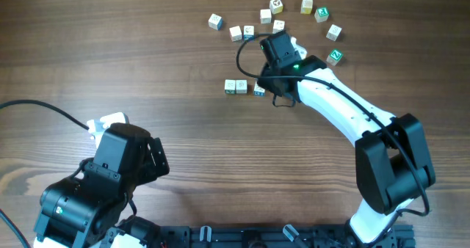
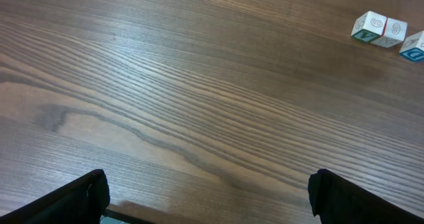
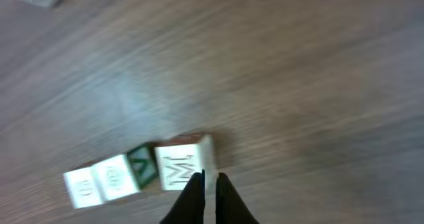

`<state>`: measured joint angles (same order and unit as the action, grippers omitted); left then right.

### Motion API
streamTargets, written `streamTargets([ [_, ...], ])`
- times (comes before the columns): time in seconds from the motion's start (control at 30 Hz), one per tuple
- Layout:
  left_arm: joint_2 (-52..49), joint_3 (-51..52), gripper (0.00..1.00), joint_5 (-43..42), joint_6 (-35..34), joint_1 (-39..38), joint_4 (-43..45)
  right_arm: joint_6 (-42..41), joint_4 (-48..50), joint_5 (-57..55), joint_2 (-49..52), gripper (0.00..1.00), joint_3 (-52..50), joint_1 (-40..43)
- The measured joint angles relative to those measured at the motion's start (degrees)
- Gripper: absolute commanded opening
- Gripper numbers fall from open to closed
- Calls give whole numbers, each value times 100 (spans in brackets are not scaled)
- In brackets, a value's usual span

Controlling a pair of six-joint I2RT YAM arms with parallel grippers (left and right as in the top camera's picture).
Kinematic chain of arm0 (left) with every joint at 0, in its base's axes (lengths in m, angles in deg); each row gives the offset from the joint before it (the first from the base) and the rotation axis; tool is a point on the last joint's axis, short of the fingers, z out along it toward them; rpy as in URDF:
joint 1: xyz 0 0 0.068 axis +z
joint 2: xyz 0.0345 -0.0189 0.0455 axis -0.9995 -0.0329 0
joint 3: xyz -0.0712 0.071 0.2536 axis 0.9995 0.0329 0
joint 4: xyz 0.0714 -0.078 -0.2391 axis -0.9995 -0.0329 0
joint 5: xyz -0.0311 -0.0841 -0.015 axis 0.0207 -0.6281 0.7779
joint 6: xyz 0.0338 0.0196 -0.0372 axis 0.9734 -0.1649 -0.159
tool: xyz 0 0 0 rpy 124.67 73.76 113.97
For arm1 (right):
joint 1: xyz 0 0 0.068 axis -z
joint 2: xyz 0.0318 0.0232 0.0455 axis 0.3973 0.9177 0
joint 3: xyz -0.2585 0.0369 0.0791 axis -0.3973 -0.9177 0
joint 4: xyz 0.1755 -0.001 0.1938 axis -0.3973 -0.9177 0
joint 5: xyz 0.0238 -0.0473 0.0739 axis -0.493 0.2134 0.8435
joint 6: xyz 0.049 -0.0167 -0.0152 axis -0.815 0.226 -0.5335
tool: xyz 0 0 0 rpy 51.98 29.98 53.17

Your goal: Form a horizontal line

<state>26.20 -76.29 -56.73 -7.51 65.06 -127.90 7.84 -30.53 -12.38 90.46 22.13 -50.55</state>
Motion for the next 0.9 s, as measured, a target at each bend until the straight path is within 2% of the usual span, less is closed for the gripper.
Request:
streamTargets([
  [0.47,0,0,100,0,-2,0,-2,-188,-24,-186,730,7,-44,0],
  [0.73,0,0,100,0,0,0,0,597,393,127,730,7,-48,0],
  [0.9,0,0,100,0,-2,0,-2,789,476,380,730,7,-48,0],
])
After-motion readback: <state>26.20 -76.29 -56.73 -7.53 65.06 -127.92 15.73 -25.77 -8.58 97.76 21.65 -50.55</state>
